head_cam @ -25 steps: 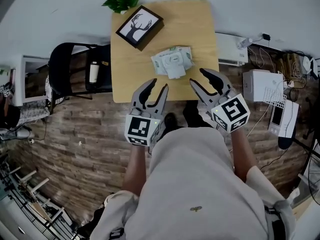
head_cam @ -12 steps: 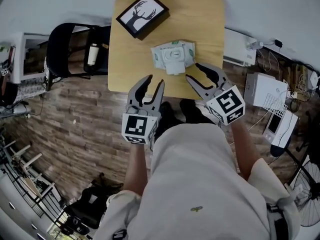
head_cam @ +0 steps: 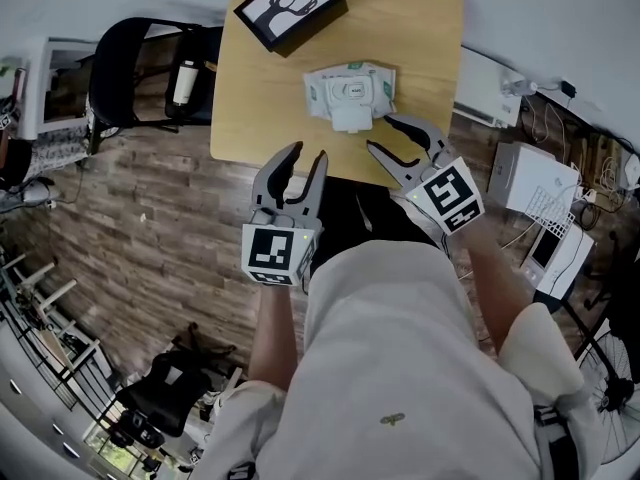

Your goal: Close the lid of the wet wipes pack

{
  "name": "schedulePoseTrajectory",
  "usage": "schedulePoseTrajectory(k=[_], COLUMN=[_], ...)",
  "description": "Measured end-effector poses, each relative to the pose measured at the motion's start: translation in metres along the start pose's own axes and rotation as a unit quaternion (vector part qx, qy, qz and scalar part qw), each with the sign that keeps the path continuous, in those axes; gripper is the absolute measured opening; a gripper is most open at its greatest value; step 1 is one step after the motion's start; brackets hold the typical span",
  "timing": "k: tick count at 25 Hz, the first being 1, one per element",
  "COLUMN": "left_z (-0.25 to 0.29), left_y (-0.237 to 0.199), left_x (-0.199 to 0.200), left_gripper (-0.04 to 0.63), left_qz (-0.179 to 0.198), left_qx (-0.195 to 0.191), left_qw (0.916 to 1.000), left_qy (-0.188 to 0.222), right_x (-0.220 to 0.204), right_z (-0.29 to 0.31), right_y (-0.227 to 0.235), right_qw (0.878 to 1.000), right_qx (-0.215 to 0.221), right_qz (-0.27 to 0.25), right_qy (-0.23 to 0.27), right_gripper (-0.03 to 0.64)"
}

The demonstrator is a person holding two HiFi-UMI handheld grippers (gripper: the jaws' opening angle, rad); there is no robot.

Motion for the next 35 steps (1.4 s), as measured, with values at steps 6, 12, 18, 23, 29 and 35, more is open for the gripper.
schedulePoseTrajectory(k=[6,12,18,23,29,35], left_z=[0.003,0.013,0.030,0.040,0.046,0.050], left_y=[0.002,-0.001,-0.008,-0.016,-0.027,-0.039], left_x=[-0.006,-0.017,-0.035,-0.048,-0.056,-0.059], left_gripper=[0.126,0.126,0.126,0.126,0.126,0.126], left_qz=[0.002,0.005,0.005,0.000,0.002,-0.002], left_qx=[-0.005,-0.018,-0.036,-0.042,-0.043,-0.037], left_qw=[0.9999,0.9996,0.9988,0.9983,0.9981,0.9984], left_qy=[-0.008,-0.021,-0.033,-0.040,-0.044,-0.042], right_x=[-0.017,-0.030,-0.048,-0.063,-0.075,-0.092], right_z=[0.011,0.031,0.059,0.078,0.098,0.114], right_y=[-0.005,-0.005,-0.001,-0.006,-0.010,-0.009], right_qw=[1.000,0.999,0.995,0.992,0.986,0.975], right_qx=[-0.002,-0.009,-0.020,-0.020,-0.030,-0.057], right_qz=[-0.012,-0.036,-0.076,-0.097,-0.128,-0.165], right_qy=[-0.010,-0.028,-0.056,-0.078,-0.103,-0.135], right_gripper=[0.176,0.176,0.176,0.173,0.165,0.152])
Point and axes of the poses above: the fingertips, and each gripper's own axes: z forward along the fingers, y to its right, x out of its top, the point moved 3 cm from there along -z, backward along the fingers, and after that the axes turned 8 degrees about -y, right-handed, at the moved point
